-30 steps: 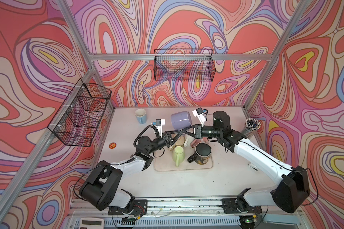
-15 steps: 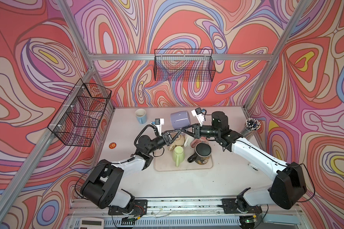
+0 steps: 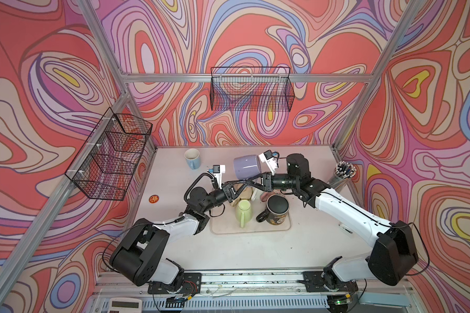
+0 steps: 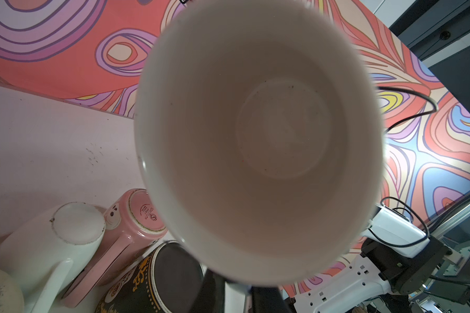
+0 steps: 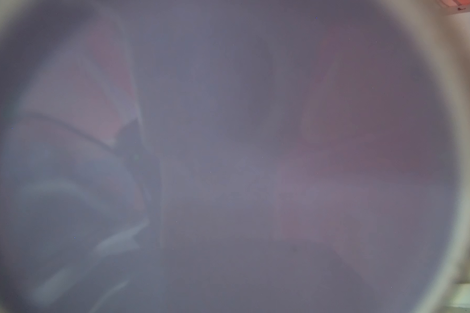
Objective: Turn the mug right side up
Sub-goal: 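Close left gripper on the lavender mug's handle held by the right gripper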
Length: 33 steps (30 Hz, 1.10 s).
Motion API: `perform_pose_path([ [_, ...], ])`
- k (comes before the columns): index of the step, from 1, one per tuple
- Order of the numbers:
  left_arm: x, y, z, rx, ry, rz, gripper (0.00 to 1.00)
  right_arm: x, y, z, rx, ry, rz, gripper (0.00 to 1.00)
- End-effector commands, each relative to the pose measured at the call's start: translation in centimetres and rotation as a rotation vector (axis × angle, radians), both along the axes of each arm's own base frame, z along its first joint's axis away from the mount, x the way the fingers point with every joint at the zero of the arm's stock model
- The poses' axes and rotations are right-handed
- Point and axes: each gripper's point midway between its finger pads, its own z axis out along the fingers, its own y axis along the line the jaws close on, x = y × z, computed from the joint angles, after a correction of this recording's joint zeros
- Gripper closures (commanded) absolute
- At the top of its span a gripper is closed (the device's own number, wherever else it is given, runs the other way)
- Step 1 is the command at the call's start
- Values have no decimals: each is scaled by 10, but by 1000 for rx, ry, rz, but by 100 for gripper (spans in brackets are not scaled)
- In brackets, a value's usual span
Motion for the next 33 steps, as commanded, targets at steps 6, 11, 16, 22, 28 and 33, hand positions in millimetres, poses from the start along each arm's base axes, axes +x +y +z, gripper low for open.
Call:
perform_pose_path([
  [6, -18, 2, 27, -34, -151, -12, 100, -7, -9, 29, 39, -71, 11, 68],
  [11, -16, 4, 28, -38, -157, 0, 100, -3, -17, 30, 42, -69, -16, 77],
  [16, -17, 3, 27, -35, -154, -6, 100, -1, -20, 33, 60, -69, -26, 87],
  [22, -16, 2, 24, -32, -145, -13, 100, 1, -18, 32, 75, -57, -23, 100],
  [28, -18, -2, 23, -29, -146, -44, 95, 2, -17, 33, 81, -56, -20, 100],
  [33, -20, -3, 23, -25, -155, -50, 65, 1, -16, 33, 89, -50, -14, 100],
])
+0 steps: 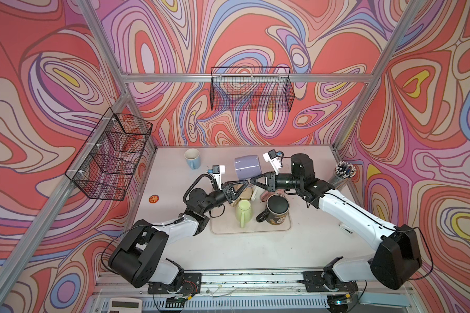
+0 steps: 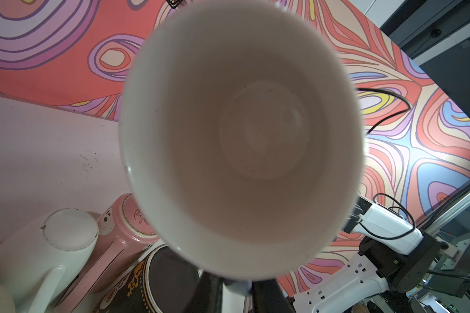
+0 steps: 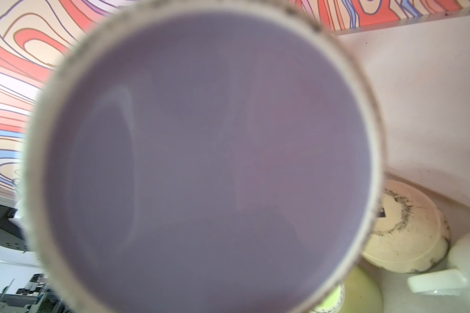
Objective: Turn the mug right side up
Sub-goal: 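Close left gripper on the lavender mug's handle held by the right gripper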
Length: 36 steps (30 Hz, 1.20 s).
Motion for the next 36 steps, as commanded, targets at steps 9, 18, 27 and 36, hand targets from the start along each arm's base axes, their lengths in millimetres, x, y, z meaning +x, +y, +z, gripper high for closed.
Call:
perform_pose_path([
  [9, -11, -5, 17, -16, -113, -51, 59, -1, 2, 28, 90, -52, 31, 100],
  [18, -7, -7, 22, -26, -116, -51, 69, -3, 3, 24, 95, -46, 46, 100],
  [27, -6, -7, 27, -33, -125, -49, 73, -8, 2, 13, 99, -50, 57, 100],
  [36, -4, -10, 27, -34, -116, -60, 85, -9, 2, 6, 112, -45, 60, 100],
])
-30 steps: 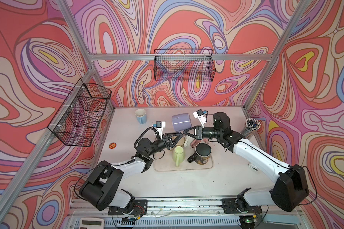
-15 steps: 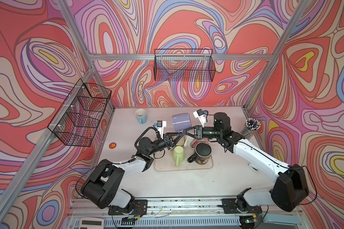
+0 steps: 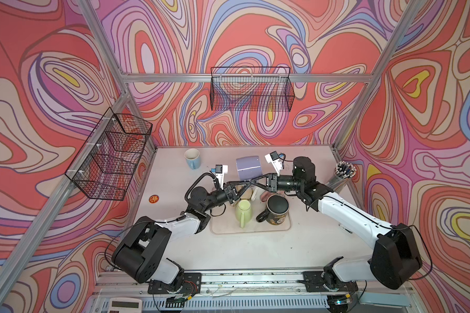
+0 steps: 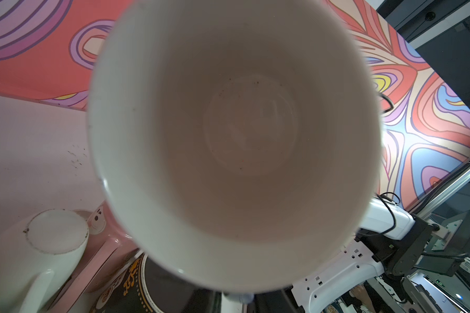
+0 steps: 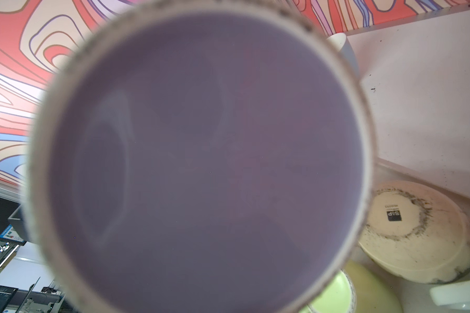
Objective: Turn the mug right side up
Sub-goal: 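Close left gripper on the lavender mug's handle held by the right gripper, then carry the lavender mug away from the tray with left gripper while right gripper opens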
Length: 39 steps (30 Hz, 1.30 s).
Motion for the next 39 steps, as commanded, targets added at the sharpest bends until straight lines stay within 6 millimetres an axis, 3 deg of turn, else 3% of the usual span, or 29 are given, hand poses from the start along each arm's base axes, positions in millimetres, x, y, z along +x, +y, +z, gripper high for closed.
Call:
perform_pose_path([
  [1, -4, -3, 28, -44, -112, -16, 88, -7, 3, 12, 42, -45, 36, 100],
  [4, -4, -3, 27, -44, -107, -14, 100, -8, 3, 11, 48, -44, 34, 100],
  [9, -2, -1, 22, -41, -98, 6, 100, -8, 3, 8, 48, -43, 34, 100],
  [13, 5, 10, 7, -28, -69, 96, 100, -5, 3, 4, 42, -39, 26, 100],
  [15, 5, 17, -11, -6, -40, 135, 100, -4, 4, 0, 36, -29, 22, 91],
  [20, 4, 27, -14, 1, -49, 190, 100, -1, 4, -6, 26, -20, 17, 75],
  [25, 7, 35, -21, 6, -36, 235, 100, 3, 5, -12, 18, -11, 10, 68],
  [33, 20, 70, -34, 22, 18, 390, 100, 7, 2, -24, -15, -4, -26, 63],
  [39, 38, 97, -51, 156, 124, 506, 100, 10, 0, -26, -28, -9, -51, 65],
])
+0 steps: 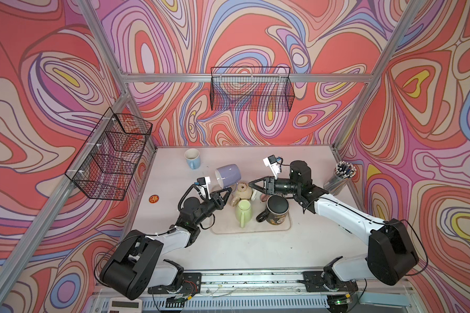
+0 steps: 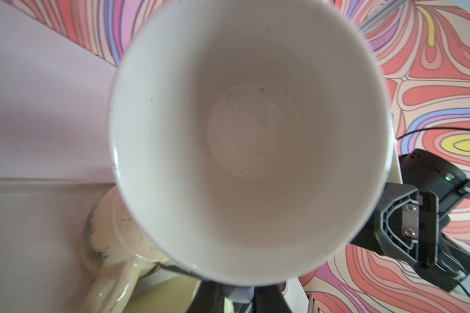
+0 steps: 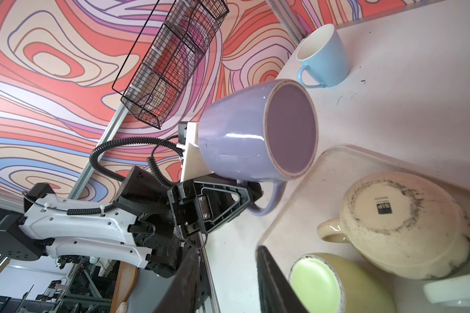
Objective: Turn the mug right side up
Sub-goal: 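Carry the lavender mug away from the tray with left gripper while right gripper opens, then lower the lavender mug upright beside the light blue mug and open left gripper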
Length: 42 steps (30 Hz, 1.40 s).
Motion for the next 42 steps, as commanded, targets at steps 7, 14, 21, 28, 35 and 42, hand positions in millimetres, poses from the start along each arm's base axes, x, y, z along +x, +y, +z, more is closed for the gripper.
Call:
perform_pose_path([
  [7, 30, 43, 38, 308, 58, 215, 100, 4, -5, -4, -17, -25, -45, 66],
  [14, 58, 44, 39, 515, 186, 212, 100, 16, -13, -33, -72, 48, -137, 66],
  [21, 89, 45, 48, 780, 268, 157, 100, 12, -20, -54, -100, 49, -173, 56],
  [28, 120, 60, 59, 935, 296, 152, 100, 12, -31, -76, -195, 49, -224, 37],
  [35, 152, 70, 56, 1066, 328, 156, 100, 15, -37, -84, -271, 29, -298, 18],
  [42, 176, 73, 36, 1107, 378, 148, 100, -1, -17, -76, -354, -73, -280, 10],
])
